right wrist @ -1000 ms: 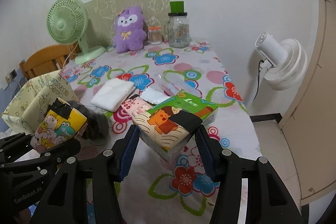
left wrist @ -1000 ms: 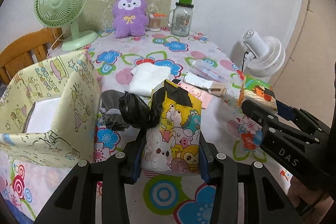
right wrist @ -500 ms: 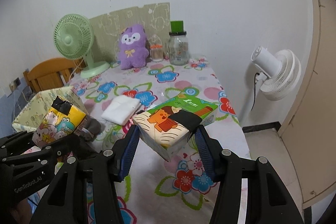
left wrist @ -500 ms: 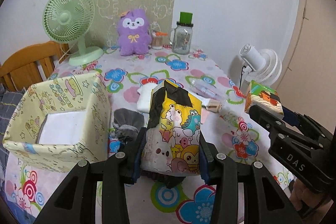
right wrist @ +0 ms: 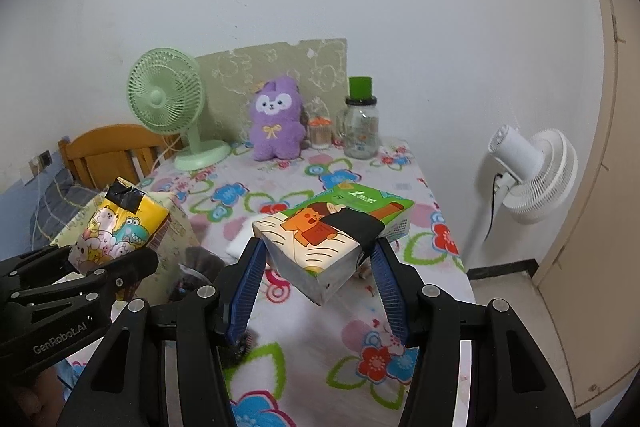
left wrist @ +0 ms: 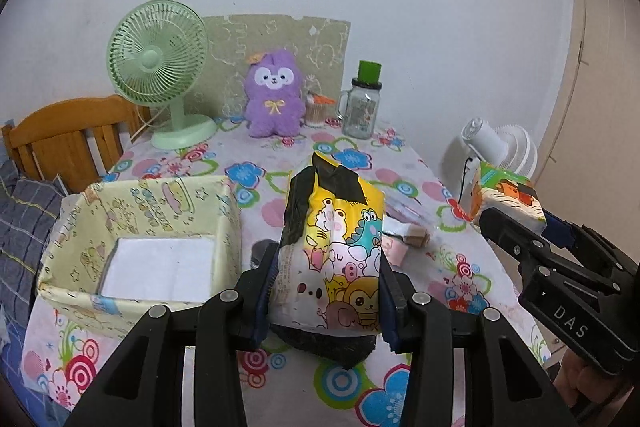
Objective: Organize soft objects
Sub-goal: 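Drop the yellow pack into the basket with the left gripper while the right lifts the box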
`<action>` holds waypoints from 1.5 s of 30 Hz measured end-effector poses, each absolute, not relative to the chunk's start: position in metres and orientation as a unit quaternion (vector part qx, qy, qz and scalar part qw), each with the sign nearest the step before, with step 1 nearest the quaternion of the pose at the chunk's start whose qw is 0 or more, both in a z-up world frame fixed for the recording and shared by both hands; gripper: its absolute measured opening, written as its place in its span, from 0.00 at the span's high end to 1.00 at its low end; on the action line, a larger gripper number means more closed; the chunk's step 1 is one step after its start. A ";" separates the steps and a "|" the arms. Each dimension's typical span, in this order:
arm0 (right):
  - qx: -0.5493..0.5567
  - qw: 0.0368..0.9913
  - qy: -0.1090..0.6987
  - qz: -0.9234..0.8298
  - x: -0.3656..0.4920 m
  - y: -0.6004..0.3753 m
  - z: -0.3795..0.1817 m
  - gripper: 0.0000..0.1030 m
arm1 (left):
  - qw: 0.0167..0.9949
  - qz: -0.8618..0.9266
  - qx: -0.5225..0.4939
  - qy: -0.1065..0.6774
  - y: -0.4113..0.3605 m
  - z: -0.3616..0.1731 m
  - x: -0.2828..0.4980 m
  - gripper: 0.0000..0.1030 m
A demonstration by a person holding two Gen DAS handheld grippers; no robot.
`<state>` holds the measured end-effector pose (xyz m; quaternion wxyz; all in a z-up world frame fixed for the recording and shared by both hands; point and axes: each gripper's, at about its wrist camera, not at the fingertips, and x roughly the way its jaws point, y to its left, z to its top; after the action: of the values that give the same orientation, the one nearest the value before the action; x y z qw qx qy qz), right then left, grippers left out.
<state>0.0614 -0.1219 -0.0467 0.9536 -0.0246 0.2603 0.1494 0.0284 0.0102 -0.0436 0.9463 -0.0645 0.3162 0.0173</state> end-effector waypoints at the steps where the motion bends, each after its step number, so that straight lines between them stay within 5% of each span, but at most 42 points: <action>1: -0.026 0.954 0.258 0.151 0.061 -0.120 -0.045 0.45 | 0.947 0.018 -0.065 0.314 0.012 -0.042 0.027 0.57; 9: -0.040 0.954 0.249 0.164 0.060 -0.096 -0.034 0.46 | 0.951 0.027 -0.079 0.299 0.034 -0.031 0.024 0.57; 22: -0.066 0.943 0.276 0.176 0.079 -0.060 -0.047 0.63 | 0.950 0.053 -0.100 0.292 0.072 -0.030 0.024 0.57; 45: -0.073 0.940 0.269 0.196 0.081 -0.037 -0.042 0.63 | 0.942 0.106 -0.138 0.286 0.132 -0.035 0.030 0.57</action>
<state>0.0811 -0.0370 -0.0417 0.9401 -0.0729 0.2692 0.1963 0.0299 0.1324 -0.0345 0.9421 -0.1380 0.2865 0.1065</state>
